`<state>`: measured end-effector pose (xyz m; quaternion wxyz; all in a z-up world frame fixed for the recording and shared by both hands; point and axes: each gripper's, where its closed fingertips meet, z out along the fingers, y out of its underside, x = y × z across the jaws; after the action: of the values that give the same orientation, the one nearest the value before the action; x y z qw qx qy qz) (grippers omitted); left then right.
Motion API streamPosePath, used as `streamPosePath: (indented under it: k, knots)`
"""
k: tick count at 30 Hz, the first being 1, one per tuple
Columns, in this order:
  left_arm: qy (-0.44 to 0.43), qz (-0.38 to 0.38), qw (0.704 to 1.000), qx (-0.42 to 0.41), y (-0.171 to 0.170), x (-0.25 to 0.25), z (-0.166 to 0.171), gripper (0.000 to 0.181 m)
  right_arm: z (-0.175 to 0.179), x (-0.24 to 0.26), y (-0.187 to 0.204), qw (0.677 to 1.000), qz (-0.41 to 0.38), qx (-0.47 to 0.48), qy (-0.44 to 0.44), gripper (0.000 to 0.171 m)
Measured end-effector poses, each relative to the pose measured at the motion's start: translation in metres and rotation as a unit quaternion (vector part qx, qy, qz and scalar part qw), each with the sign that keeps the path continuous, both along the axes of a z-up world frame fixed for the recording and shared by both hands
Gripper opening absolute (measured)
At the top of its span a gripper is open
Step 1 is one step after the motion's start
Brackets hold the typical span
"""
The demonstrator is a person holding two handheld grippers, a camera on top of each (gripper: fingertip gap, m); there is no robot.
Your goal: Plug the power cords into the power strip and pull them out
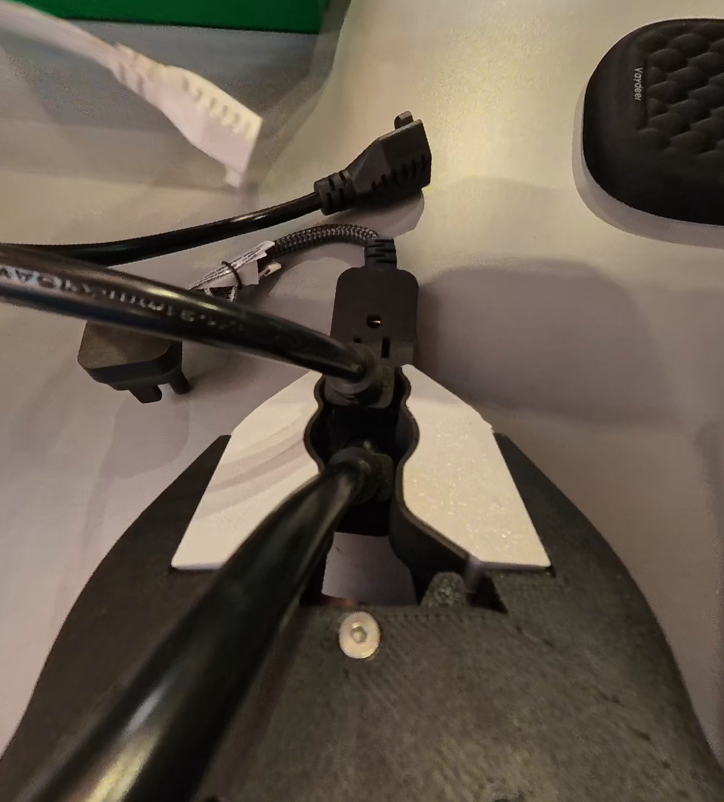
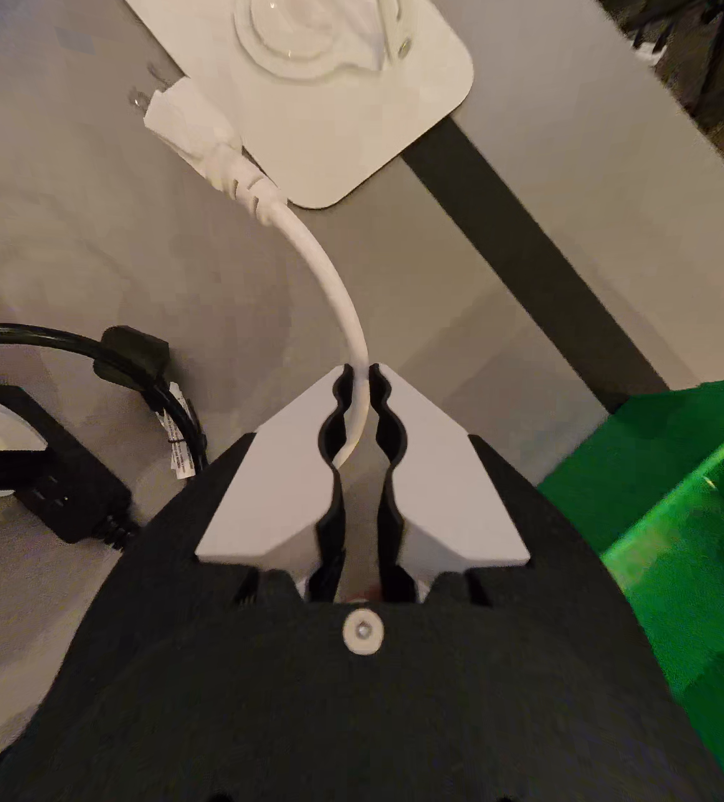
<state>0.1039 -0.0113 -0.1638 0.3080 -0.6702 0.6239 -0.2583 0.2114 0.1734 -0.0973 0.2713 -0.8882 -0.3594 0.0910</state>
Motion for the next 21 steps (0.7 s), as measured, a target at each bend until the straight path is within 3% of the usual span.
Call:
streamPosePath:
  k: [6,9,11,15,21]
  knots:
    - [0.000,0.001,1.000,0.000,0.001,0.001,0.000,0.027,0.113,0.080,0.016,0.994,-0.062,0.094,0.008,0.006]
    - [0.000,0.002,1.000,0.001,0.001,0.001,0.000,0.026,0.134,0.150,0.023,0.986,-0.129,0.106,-0.006,0.006]
    - [-0.001,0.003,1.000,0.001,0.001,0.002,0.000,0.026,0.126,0.197,0.023,0.980,-0.174,0.097,-0.027,0.005]
    - [0.000,0.006,1.000,0.002,0.001,0.002,0.001,0.026,0.075,0.258,0.013,0.969,-0.229,0.048,-0.078,0.006]
    - [0.003,0.009,1.000,0.006,0.002,0.003,0.001,0.027,-0.007,0.272,0.006,0.963,-0.252,-0.019,-0.088,0.006]
